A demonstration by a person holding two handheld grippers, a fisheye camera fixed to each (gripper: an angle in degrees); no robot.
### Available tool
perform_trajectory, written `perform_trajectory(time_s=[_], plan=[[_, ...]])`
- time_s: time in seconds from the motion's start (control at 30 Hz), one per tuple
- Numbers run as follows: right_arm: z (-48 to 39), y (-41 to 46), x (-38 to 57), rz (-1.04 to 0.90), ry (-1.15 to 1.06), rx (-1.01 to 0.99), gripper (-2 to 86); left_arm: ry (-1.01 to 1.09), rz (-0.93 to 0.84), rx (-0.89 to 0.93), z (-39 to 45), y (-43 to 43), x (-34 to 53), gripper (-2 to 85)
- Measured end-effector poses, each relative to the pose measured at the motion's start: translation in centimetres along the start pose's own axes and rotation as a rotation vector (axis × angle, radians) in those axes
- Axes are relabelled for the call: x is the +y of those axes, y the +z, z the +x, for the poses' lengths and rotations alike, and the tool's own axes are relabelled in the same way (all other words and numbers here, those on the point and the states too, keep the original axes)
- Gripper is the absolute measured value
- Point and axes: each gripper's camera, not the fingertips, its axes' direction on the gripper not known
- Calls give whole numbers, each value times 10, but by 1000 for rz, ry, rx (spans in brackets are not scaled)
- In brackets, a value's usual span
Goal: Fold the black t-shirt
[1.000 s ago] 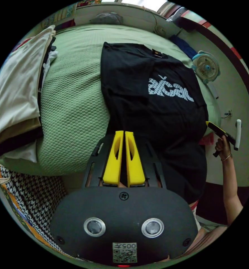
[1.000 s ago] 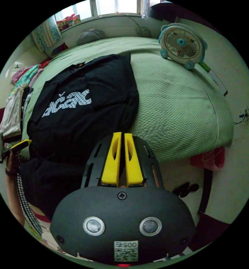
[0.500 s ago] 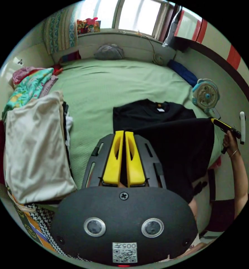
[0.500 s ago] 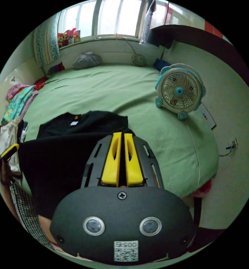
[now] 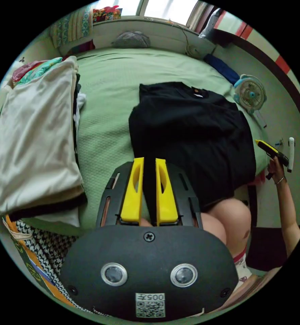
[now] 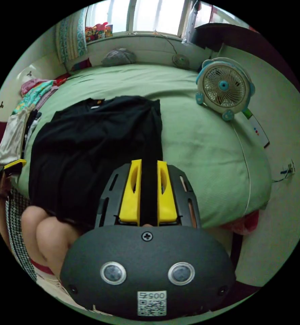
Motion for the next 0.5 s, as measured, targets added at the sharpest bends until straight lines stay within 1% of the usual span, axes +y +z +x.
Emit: perform_trajectory(time_s=[0.13, 0.23, 0.33, 0.43, 0.5], plan=[[12, -1, 48, -37, 28, -64, 85, -34, 13, -22, -6, -8, 45, 63], [18, 1, 69, -55, 78, -84, 86, -53, -7, 12, -11, -10, 66, 67], [20, 4, 81, -60, 101, -38, 86, -81, -7, 27, -14, -12, 84, 75], [21, 16, 85, -121, 106, -46, 96, -92, -7, 44, -13, -13, 99, 83], [21, 24, 85, -155, 101, 10, 99, -91, -6, 39, -11, -14, 107, 84]])
